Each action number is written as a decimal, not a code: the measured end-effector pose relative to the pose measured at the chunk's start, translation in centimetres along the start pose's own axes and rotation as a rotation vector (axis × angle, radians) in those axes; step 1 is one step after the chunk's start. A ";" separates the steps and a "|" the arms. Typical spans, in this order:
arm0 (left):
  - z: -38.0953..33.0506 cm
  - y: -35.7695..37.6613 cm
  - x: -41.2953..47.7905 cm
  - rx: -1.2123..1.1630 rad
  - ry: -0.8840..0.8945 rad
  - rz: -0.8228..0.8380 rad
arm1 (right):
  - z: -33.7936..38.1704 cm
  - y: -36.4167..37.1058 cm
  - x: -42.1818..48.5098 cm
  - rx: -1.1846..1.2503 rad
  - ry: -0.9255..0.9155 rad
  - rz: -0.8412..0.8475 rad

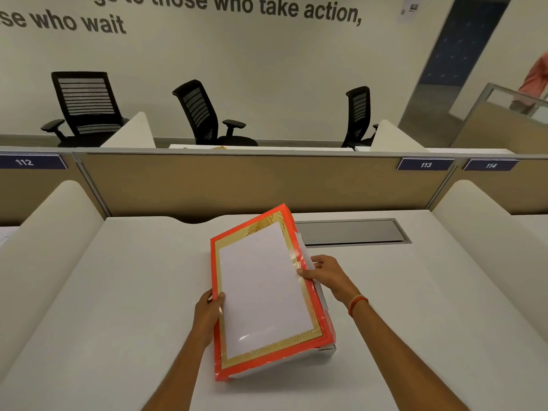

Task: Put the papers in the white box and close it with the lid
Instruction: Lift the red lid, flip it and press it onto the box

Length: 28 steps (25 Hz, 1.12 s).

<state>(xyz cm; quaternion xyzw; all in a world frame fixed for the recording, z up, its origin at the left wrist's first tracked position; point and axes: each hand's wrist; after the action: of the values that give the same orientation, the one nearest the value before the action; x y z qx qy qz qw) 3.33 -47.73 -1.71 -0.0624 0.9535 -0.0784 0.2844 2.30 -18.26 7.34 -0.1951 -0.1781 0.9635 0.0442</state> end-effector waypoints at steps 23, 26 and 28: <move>-1.2 2.5 1.8 0.087 0.173 -0.047 | -5.5 1.0 2.2 0.104 0.096 0.002; -1.0 2.6 1.9 0.167 0.210 -0.045 | -5.4 1.8 2.2 0.024 -0.001 -0.062; -1.0 2.6 2.2 0.198 0.225 -0.037 | -5.4 2.3 2.1 -0.014 -0.053 -0.097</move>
<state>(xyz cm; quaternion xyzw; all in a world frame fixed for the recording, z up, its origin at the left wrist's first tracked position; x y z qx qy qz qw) 0.79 -45.41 -2.54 -0.0423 0.9656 -0.1841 0.1788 2.43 -18.34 1.05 -0.1608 -0.1951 0.9638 0.0846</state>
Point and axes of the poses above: each hand's wrist, its own x-axis towards the middle knuckle, its own y-axis out of the palm, z = x × y, and after that the axes turned 6 degrees about x, right-handed
